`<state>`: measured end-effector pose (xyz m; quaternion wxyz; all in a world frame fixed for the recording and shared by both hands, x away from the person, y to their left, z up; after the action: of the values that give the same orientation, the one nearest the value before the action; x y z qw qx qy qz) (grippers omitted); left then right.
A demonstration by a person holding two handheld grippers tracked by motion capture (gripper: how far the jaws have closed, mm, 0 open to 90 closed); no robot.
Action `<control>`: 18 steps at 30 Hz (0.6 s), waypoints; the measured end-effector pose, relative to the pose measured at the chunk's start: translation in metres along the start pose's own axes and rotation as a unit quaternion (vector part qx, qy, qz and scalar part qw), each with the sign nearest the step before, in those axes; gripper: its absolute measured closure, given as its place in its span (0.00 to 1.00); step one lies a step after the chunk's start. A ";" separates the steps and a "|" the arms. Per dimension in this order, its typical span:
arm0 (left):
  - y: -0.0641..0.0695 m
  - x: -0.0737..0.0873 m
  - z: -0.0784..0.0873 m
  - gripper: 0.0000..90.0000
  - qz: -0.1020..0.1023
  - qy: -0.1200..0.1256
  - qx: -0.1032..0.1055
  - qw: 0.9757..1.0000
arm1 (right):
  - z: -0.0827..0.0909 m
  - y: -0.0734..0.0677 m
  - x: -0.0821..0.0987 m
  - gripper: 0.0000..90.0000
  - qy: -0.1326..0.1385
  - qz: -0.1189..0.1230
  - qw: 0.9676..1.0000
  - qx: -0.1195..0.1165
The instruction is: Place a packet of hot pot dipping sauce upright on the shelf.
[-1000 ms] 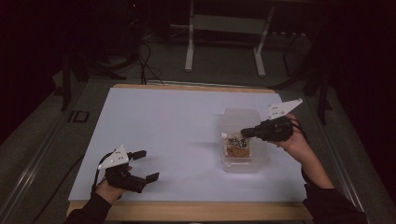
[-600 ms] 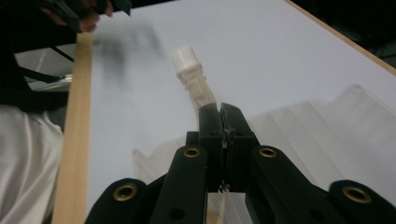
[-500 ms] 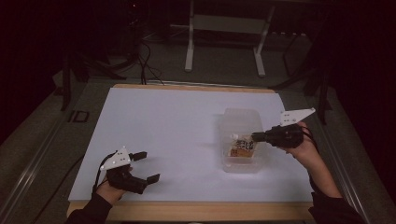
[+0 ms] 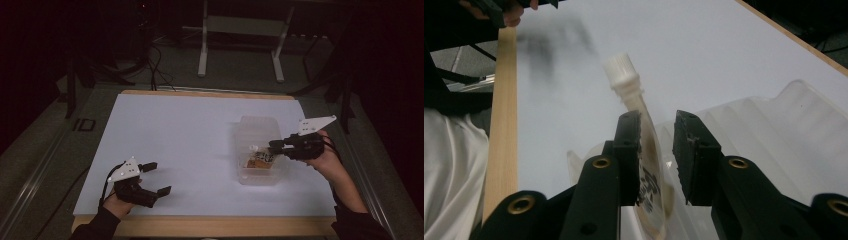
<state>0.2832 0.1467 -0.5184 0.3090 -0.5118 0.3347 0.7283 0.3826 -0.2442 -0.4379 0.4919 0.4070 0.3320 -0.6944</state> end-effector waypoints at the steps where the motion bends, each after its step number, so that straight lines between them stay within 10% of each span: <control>1: 0.000 0.000 0.000 0.02 0.000 0.000 0.000 1.000 | 0.000 0.000 -0.002 0.75 0.001 -0.001 1.000 0.001; 12: 0.001 0.000 0.000 0.02 -0.003 -0.002 0.000 1.000 | 0.010 -0.017 -0.023 0.25 0.042 -0.012 0.999 0.004; 18: 0.001 0.001 0.001 0.03 -0.001 -0.007 0.001 1.000 | 0.013 -0.034 -0.029 0.15 0.052 -0.005 0.999 -0.004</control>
<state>0.2813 0.1466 -0.5190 0.3128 -0.5065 0.3324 0.7315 0.3529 -0.2334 -0.4037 0.4720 0.4394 0.3618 -0.6732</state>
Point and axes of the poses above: each handheld gripper's, and its own axes: z roughly backward along the jaws, x roughly out of its underside, y roughly to its right, the point moved 7 cm from there along -z, roughly forward along the jaws, and after that the axes turned 8 degrees about y, right-handed, at the moved point
